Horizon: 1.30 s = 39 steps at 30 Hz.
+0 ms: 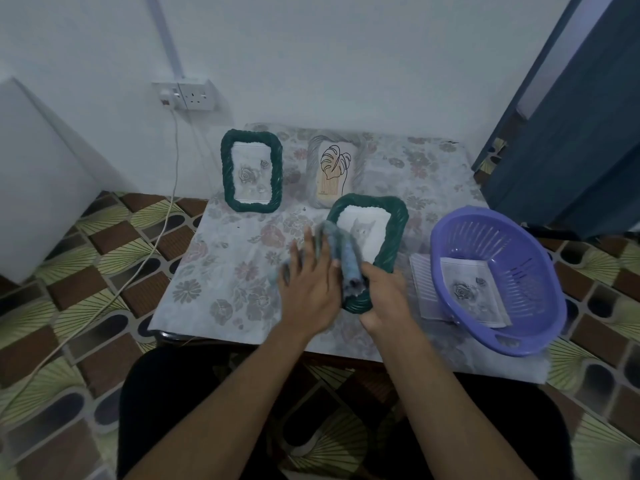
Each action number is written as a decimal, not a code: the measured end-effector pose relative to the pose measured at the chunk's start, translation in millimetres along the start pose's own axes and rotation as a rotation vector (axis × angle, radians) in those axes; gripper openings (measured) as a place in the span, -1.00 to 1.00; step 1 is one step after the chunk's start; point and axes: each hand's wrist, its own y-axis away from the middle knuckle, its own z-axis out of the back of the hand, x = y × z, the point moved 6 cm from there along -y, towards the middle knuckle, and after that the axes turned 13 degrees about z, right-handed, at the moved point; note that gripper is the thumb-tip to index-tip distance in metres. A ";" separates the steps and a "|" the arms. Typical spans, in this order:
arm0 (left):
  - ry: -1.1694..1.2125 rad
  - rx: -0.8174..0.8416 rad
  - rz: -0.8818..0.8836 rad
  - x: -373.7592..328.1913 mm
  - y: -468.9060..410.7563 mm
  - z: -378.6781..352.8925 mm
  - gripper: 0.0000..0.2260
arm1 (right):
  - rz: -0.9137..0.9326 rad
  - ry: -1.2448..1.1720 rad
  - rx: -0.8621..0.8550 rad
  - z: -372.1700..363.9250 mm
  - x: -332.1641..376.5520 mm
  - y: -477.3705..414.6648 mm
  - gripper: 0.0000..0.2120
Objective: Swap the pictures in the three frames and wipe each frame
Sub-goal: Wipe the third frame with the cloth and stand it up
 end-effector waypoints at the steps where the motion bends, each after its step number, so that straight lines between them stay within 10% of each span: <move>1: -0.025 -0.023 0.037 6.3 -7.4 5.5 -0.45 | -0.002 0.027 0.021 -0.2 0.9 2.2 -0.83; 21: 0.257 0.030 -0.219 13.8 -4.6 11.7 -0.42 | -0.058 0.056 0.153 -3.3 -13.0 -2.7 -0.75; 30: 0.345 -0.013 -0.045 20.1 -64.8 56.2 -0.40 | -0.193 0.207 0.360 -9.3 -32.2 11.7 -0.57; 39: 0.488 0.117 -0.139 24.3 -21.0 26.4 -0.42 | -0.062 0.114 0.174 -4.0 -11.7 -12.1 -0.41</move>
